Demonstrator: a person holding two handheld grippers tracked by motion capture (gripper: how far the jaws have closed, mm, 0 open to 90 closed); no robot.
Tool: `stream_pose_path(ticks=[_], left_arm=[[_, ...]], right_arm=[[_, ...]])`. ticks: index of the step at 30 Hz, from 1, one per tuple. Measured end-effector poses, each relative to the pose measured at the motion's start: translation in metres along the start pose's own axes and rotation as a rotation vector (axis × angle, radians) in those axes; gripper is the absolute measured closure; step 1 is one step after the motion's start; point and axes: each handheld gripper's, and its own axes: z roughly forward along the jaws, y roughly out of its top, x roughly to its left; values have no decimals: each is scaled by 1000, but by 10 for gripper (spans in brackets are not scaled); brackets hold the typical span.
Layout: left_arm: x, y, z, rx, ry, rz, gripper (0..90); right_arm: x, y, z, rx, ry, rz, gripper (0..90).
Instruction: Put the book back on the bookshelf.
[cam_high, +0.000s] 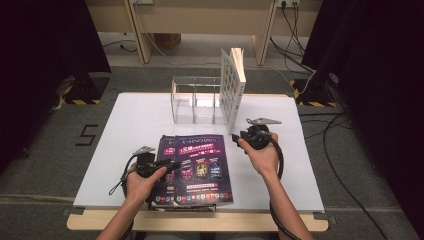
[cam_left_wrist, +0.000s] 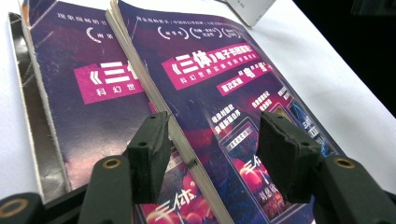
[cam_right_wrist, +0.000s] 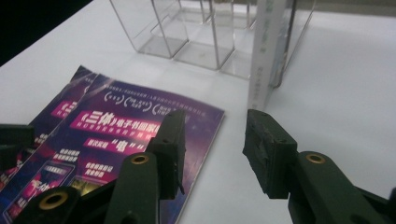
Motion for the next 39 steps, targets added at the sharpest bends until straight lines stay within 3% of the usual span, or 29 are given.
stream_pose_path(ticks=[6,11,17,21,23,30,39], left_arm=[[0,-1,5,21,9,-20,431],[0,-2,7,23,-9,-38,436],[1,-2,7,27,-15,-53,448],[0,-1,8,35,-24,-63,455],[0,0,9,41,-16,-67,458],[-1,0,8,43,-10,-82,467],[-1,2,5,16,-25,-141,477]], right_arm=[[4,-16,15,73,45,21,586],[8,-29,29,148,93,54,585],[13,-39,44,211,118,78,581],[14,-41,51,228,129,87,575],[13,-42,52,233,133,118,565],[14,-44,55,245,128,119,555],[17,-46,55,244,106,131,549]])
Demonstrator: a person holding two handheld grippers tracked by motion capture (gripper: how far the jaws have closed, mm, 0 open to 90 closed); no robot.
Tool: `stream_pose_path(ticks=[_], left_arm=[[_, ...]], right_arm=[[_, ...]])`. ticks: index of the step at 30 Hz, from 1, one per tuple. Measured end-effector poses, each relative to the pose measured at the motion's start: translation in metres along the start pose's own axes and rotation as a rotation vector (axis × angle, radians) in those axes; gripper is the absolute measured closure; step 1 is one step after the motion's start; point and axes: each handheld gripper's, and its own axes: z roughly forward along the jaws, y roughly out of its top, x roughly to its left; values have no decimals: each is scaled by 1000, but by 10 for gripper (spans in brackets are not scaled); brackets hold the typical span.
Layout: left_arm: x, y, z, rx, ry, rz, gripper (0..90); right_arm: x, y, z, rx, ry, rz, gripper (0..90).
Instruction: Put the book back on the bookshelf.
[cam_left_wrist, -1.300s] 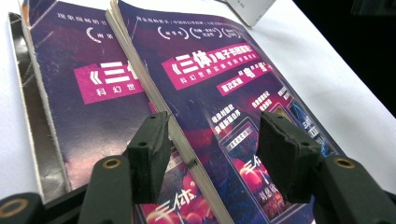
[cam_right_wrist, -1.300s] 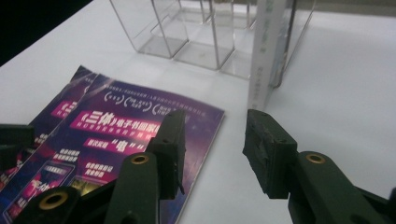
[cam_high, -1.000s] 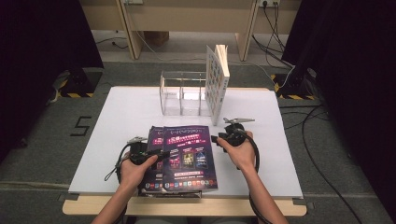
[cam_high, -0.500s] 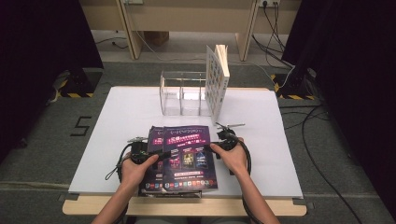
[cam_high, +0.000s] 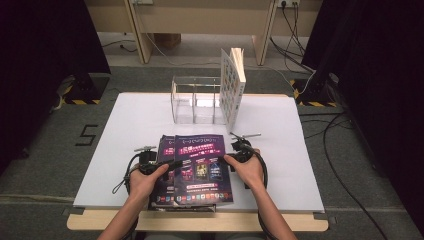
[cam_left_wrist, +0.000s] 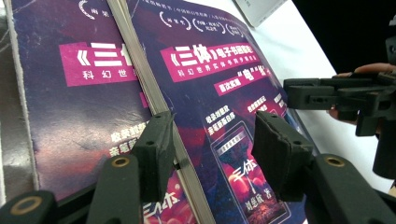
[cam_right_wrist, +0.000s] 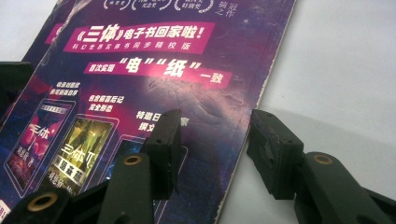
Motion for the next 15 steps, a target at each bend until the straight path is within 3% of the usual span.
stream_pose_path(ticks=[10,15], left_arm=[[0,-1,-6,-36,-40,-77,500],[-2,0,-7,-46,-44,-93,500]], right_arm=[[2,-2,0,-11,-10,15,549],[2,-3,0,-15,-15,22,548]])
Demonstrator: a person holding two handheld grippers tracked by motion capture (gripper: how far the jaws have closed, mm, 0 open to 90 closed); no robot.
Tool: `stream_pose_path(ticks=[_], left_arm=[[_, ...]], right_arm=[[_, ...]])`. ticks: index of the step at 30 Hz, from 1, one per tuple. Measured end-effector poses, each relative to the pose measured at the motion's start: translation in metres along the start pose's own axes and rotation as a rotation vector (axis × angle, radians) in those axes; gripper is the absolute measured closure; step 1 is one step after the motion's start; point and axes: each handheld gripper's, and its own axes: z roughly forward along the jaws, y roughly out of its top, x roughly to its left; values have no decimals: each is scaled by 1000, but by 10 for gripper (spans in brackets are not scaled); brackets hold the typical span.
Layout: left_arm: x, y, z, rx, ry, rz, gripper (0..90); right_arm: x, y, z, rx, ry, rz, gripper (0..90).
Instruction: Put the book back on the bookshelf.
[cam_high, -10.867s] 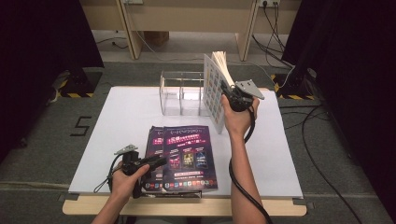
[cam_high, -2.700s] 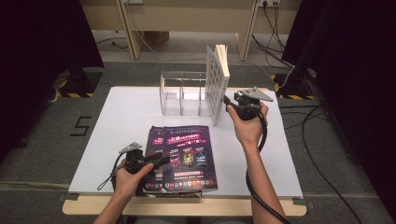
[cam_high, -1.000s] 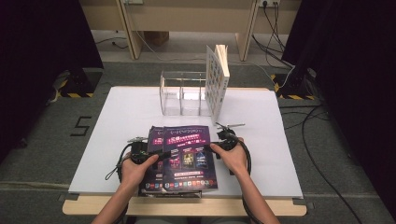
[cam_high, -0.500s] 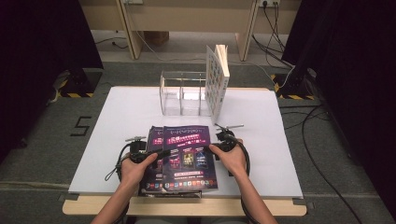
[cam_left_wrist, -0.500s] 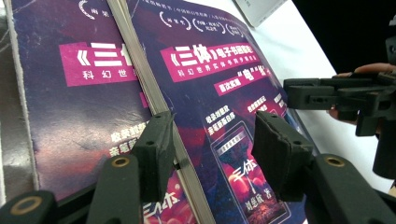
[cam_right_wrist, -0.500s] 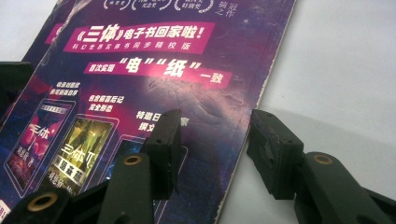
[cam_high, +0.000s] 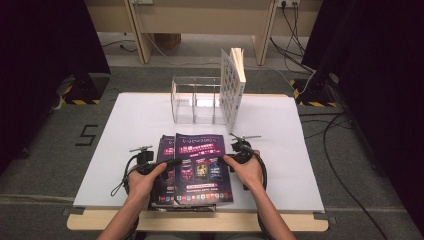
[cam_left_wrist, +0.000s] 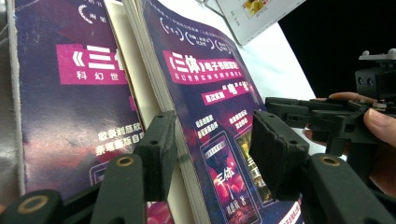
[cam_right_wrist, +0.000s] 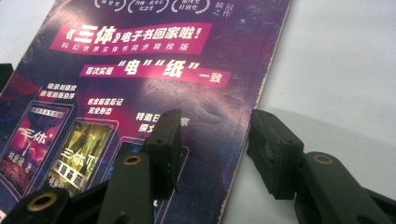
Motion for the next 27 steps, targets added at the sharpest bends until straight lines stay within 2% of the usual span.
stream_pose_path(ticks=[2,15,23,25,26,27], left_arm=[[0,1,-1,-4,-14,-26,501],[6,5,9,28,10,-36,501],[7,7,11,32,-7,-59,519],[4,2,13,65,-46,-79,543],[2,-3,15,83,-54,-77,547],[0,-7,18,88,-40,-60,545]], right_arm=[[0,0,0,3,1,2,549],[1,2,0,15,-2,-1,541],[1,2,1,12,-3,-4,540],[1,2,0,10,-2,-4,540],[1,2,0,12,-3,-5,540],[1,2,1,12,-4,-6,540]])
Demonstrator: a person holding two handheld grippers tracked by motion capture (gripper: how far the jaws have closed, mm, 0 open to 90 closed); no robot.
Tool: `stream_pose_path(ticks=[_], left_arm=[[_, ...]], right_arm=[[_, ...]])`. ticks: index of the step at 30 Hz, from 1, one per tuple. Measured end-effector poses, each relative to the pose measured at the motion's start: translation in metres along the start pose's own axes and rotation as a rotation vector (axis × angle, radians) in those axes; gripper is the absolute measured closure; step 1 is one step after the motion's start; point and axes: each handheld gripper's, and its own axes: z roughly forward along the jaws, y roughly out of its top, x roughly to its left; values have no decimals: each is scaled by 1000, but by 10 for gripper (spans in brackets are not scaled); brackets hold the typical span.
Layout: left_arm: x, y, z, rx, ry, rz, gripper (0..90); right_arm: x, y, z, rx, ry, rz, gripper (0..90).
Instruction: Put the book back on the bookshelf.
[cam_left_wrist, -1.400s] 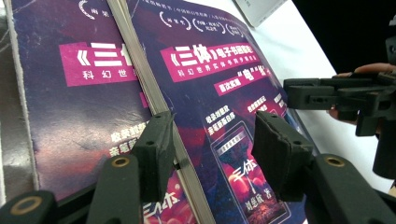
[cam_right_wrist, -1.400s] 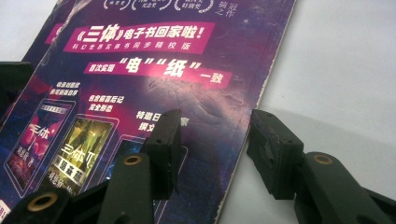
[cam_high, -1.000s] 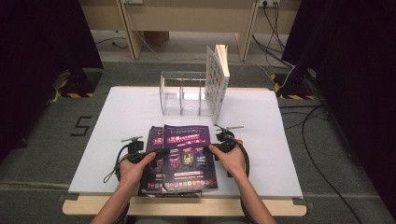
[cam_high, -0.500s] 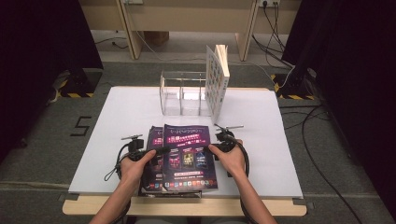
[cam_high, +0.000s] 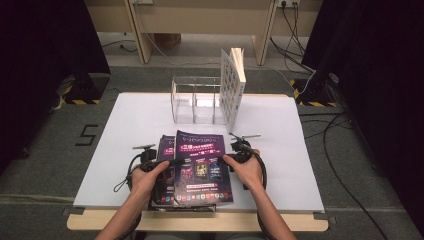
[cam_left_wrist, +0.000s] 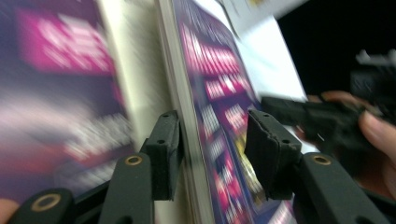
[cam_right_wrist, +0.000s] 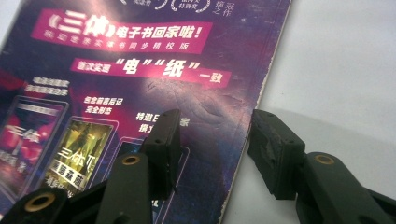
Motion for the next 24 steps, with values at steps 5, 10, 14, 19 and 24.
stream_pose_path(ticks=[5,10,14,19,24], left_arm=[[6,0,0,8,21,-10,697],[3,5,-2,28,15,19,798],[3,7,-5,46,1,39,821],[9,8,-12,75,-12,46,826],[15,10,-17,113,-24,59,827]], right_arm=[[0,0,0,2,2,-1,540],[0,2,0,14,6,4,538],[-4,4,0,21,32,13,536],[-4,8,1,31,36,5,518],[-7,16,5,22,40,-3,514]])
